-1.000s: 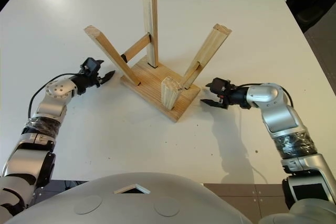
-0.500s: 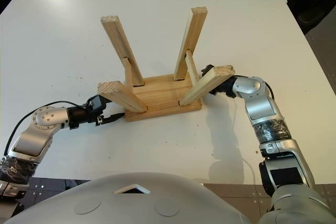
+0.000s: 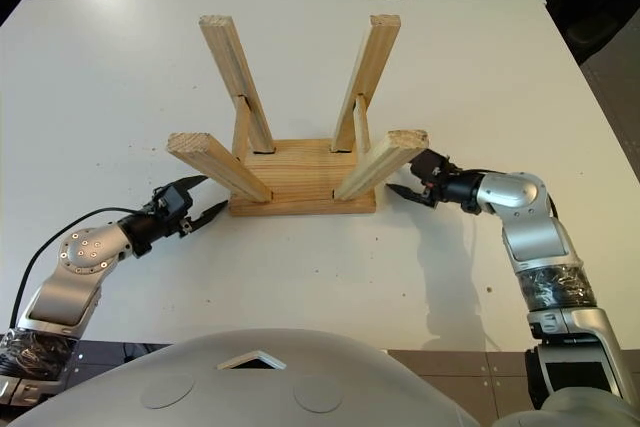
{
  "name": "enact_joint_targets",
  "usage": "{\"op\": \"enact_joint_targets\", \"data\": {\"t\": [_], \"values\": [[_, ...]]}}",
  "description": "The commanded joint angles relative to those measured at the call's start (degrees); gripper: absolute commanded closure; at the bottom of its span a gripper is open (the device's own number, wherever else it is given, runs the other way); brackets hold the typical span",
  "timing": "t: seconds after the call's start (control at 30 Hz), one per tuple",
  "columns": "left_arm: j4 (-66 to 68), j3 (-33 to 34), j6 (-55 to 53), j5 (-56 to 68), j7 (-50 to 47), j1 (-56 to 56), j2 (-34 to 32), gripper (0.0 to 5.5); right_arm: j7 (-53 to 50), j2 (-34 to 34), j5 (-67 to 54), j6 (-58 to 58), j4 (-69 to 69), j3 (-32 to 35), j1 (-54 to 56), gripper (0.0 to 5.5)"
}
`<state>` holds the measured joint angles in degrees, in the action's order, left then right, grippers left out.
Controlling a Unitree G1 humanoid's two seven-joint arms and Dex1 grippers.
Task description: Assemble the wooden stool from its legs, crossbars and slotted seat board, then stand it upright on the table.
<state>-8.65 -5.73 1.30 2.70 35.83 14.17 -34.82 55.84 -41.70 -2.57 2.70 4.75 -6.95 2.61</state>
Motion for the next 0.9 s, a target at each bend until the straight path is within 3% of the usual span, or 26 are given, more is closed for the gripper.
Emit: {"op": "enact_joint_targets", "data": {"t": [0.03,0.23,0.6,0.9], "values": [[-1.8,-3.9,-1.3,-2.3,0.0,1.4,1.9,2.40,2.5,1.1,-2.7,3.8,-8.5,-3.2,-3.5,2.47],[-10.9,-4.5,-6.4,2.6,1.1,1.0,3.7,2.40,6.2,0.6,-12.3,15.0,-22.9,-1.4,-3.8,2.47],[-36.1,8.9,-20.7,27.3,5.2,7.8,-2.4,2.40,14.9,-9.4,-25.5,25.6,-35.1,12.1,-6.4,2.47],[-42.4,19.0,-27.1,44.1,7.4,7.4,-8.5,2.40,16.4,-9.8,-36.3,32.0,-36.8,19.4,-3.5,2.47]]}}
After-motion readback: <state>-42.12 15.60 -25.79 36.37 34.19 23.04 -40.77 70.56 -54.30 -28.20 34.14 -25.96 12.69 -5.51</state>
